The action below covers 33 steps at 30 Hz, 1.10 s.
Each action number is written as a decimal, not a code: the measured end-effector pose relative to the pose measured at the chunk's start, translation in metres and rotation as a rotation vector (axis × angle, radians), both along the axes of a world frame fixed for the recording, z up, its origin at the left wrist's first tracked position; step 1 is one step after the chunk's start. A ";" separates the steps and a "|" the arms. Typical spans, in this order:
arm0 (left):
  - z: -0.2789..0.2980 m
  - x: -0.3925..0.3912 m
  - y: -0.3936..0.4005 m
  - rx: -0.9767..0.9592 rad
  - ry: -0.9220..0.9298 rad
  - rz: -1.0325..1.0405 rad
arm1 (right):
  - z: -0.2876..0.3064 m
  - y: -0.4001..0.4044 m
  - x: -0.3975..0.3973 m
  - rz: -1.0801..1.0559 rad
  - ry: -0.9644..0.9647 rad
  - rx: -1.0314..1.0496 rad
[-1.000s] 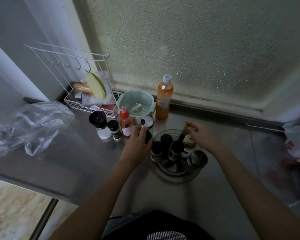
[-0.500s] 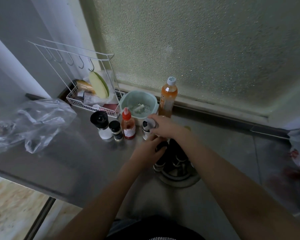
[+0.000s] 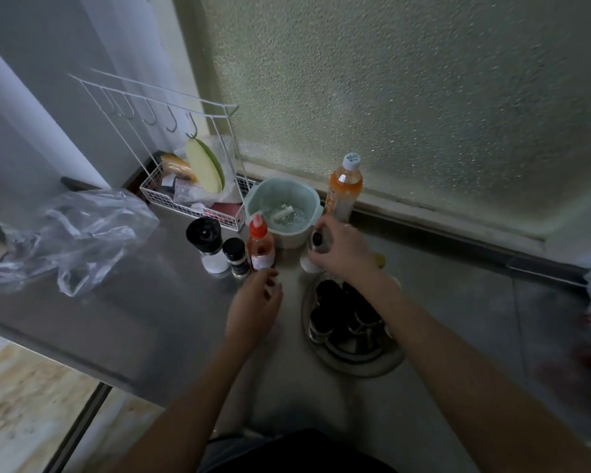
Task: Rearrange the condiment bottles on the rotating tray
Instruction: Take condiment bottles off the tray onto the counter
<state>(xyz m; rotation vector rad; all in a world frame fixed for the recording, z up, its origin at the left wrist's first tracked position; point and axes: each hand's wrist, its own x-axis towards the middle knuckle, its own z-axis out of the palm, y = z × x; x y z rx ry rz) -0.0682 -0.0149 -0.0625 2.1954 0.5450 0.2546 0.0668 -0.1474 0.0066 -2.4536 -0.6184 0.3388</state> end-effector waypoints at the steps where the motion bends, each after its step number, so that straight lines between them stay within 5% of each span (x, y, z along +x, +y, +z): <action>1: -0.001 -0.001 0.006 0.006 0.015 0.037 | 0.007 -0.008 0.003 -0.025 -0.021 0.003; 9: -0.003 0.001 0.038 -0.018 0.093 0.346 | 0.024 -0.051 0.011 -0.058 0.083 -0.207; 29: 0.014 0.025 0.053 -0.046 0.131 0.339 | 0.018 -0.037 -0.004 0.030 0.135 -0.353; 33: 0.015 0.028 0.052 -0.048 0.143 0.340 | 0.028 -0.016 0.000 -0.019 -0.117 -0.188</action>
